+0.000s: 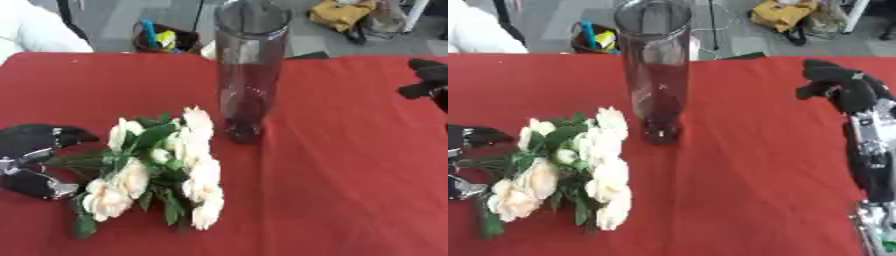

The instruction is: Arrange flowers into the vase.

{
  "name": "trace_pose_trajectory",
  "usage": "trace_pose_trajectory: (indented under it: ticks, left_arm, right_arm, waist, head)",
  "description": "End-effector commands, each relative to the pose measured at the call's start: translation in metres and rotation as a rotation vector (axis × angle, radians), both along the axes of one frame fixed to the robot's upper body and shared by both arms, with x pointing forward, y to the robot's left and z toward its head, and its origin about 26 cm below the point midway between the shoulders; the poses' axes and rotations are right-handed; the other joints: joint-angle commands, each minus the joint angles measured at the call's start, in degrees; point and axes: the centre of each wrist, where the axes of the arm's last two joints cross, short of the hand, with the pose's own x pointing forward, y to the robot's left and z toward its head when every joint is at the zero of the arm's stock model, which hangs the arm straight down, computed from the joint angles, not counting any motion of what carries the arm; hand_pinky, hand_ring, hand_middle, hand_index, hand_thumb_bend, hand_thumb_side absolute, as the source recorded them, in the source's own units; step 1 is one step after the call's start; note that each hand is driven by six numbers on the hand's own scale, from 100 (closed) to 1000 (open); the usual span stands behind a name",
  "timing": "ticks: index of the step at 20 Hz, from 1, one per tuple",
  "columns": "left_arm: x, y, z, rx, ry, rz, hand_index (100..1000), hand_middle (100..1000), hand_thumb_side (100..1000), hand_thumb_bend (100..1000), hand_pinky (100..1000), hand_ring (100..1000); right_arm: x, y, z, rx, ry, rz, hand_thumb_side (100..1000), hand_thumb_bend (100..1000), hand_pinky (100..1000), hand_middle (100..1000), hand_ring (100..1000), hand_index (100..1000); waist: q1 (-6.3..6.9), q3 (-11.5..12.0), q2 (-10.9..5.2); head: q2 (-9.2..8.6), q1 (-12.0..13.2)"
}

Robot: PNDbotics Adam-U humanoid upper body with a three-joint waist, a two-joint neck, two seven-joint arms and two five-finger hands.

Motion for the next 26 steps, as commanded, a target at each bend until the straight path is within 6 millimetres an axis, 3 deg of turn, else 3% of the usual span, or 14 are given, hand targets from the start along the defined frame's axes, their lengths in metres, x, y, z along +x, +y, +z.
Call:
trace_pose_trajectory:
  ticks: [1,10,14,20,26]
  left_arm:
    - [0.0003,-0.0007,0.0095,0.008,-0.029,-0.009,991,814,850,411,694,725]
    - [0.0040,-0.0031,0.0045,0.004,-0.043,-0.012,910,668,816,358,561,572]
    - [0.0048,-0.0025,0.0042,0.011,-0.031,-0.007,911,685,810,339,543,573]
    - [0.0048,-0.0025,0.0074,0.032,0.004,-0.002,932,725,644,161,548,614]
    - [0.0046,-0.0040,0.0086,0.044,0.016,-0.001,940,739,572,125,543,626]
  right_arm:
    - [-0.0034,-0.0004,0.0065,-0.004,-0.026,0.010,1000,100,678,500,852,730]
    - [-0.0035,-0.0001,0.0055,-0.003,-0.021,0.014,1000,100,679,499,853,730]
    - [-0.0036,0.0002,0.0051,-0.003,-0.019,0.017,1000,100,679,499,853,730]
    - [-0.0037,0.0005,0.0044,-0.001,-0.017,0.022,1000,100,679,499,853,730]
    - [-0.0037,0.0008,0.0039,0.000,-0.015,0.026,1000,100,678,498,851,731]
  waist:
    - [0.10,-0.1,-1.05]
    - [0.11,-0.3,-0.87]
    - [0.05,-0.3,-0.84]
    - [0.08,-0.1,-0.91]
    - [0.09,-0.1,-0.96]
  head:
    - [-0.70,0.2]
    - [-0.95,0.3]
    - [-0.93,0.3]
    - [-0.98,0.6]
    - [-1.13,0.6]
